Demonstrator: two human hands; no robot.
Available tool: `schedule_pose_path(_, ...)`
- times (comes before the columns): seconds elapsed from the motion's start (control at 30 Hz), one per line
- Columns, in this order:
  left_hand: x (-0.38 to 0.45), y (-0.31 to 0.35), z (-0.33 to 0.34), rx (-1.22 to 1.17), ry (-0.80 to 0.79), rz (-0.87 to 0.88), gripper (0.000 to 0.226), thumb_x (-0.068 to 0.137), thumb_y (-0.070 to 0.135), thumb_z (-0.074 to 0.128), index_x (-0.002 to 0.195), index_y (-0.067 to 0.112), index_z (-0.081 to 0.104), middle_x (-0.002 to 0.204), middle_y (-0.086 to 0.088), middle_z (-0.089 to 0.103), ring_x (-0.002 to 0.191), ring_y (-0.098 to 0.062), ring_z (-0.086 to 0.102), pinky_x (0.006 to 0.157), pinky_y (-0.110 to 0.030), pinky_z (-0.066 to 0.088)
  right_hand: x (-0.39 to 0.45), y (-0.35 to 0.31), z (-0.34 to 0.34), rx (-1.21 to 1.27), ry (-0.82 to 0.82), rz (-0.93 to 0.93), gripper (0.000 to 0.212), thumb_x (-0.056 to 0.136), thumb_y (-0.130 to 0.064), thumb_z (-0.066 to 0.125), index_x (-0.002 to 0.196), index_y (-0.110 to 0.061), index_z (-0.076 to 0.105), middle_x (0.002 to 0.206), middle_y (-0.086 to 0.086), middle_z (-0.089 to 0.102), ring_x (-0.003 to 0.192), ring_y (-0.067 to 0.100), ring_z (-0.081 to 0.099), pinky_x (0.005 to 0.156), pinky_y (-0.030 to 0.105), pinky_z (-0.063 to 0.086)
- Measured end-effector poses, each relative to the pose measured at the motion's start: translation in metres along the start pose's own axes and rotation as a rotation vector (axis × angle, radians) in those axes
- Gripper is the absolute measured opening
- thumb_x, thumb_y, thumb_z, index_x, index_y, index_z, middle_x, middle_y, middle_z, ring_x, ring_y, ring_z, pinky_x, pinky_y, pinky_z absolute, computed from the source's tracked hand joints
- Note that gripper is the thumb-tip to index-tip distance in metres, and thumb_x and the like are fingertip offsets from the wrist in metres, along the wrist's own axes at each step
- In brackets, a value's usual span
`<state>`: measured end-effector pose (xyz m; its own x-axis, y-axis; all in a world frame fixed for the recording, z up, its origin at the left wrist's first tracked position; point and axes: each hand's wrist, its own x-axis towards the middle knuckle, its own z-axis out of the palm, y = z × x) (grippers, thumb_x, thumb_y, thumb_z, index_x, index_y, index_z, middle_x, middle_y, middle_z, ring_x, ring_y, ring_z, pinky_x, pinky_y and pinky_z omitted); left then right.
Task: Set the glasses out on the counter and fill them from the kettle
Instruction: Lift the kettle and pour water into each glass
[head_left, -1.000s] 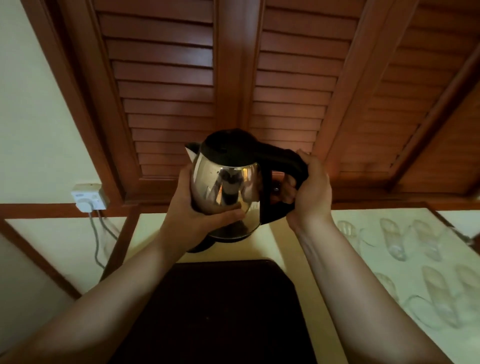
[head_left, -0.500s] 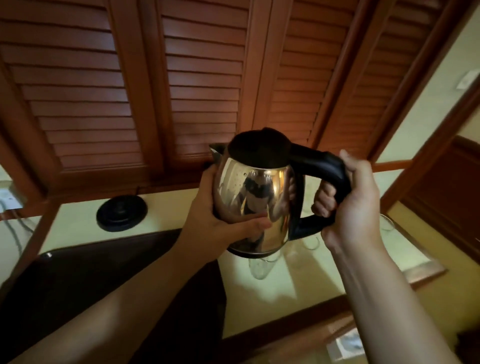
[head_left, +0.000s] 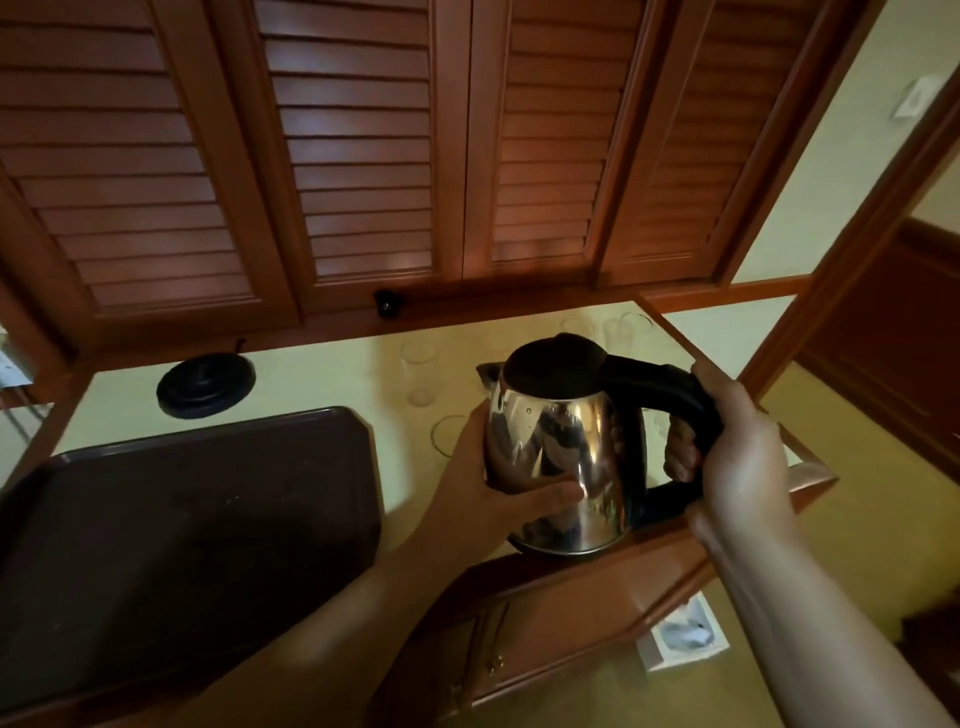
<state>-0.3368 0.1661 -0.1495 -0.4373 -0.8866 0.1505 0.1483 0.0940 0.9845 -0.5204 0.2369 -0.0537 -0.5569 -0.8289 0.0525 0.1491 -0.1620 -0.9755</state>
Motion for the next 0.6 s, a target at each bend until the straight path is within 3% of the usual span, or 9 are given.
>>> schedule_pose_path(0.1, -0.004, -0.009, 0.007, 0.017, 0.004, -0.056, 0.086, 0.067, 0.022, 0.097, 0.139, 0.033, 0.052, 0.132, 0.014, 0.074, 0.124, -0.012, 0.072, 0.096, -0.031, 0.064, 0.004, 0.006, -0.008, -0.046, -0.005, 0.005, 0.054, 0.099, -0.038, 0.055, 0.048, -0.022, 0.055, 0.048, 0.001, 0.04, 0.042, 0.016, 0.034, 0.049, 0.027, 0.032)
schedule_pose_path(0.27, -0.006, -0.022, 0.006, 0.045, 0.038, -0.132, 0.09, 0.064, 0.035, 0.095, 0.142, 0.03, 0.051, 0.132, 0.013, 0.073, 0.122, -0.01, 0.072, 0.099, -0.036, 0.064, 0.008, 0.018, -0.009, -0.085, 0.01, 0.049, 0.052, 0.104, -0.035, 0.055, 0.054, -0.019, 0.051, 0.048, 0.002, 0.039, 0.044, 0.018, 0.033, 0.05, 0.027, 0.031)
schedule_pose_path(0.47, -0.002, -0.038, -0.001, 0.072, 0.016, -0.169, 0.075, 0.082, 0.002, 0.09, 0.141, 0.028, 0.051, 0.127, 0.02, 0.074, 0.118, -0.002, 0.072, 0.089, -0.025, 0.063, 0.018, 0.026, -0.001, -0.105, 0.012, 0.088, 0.049, 0.103, -0.033, 0.058, 0.057, -0.014, 0.055, 0.051, 0.002, 0.041, 0.04, 0.011, 0.038, 0.045, 0.019, 0.033)
schedule_pose_path(0.6, -0.001, -0.044, -0.001, 0.074, 0.024, -0.175, 0.079, 0.08, 0.005, 0.092, 0.143, 0.026, 0.049, 0.129, 0.017, 0.074, 0.12, -0.007, 0.073, 0.091, -0.027, 0.063, 0.021, 0.026, 0.001, -0.11, -0.011, 0.08, 0.054, 0.103, -0.032, 0.058, 0.051, -0.017, 0.055, 0.048, 0.001, 0.041, 0.038, 0.011, 0.036, 0.043, 0.017, 0.033)
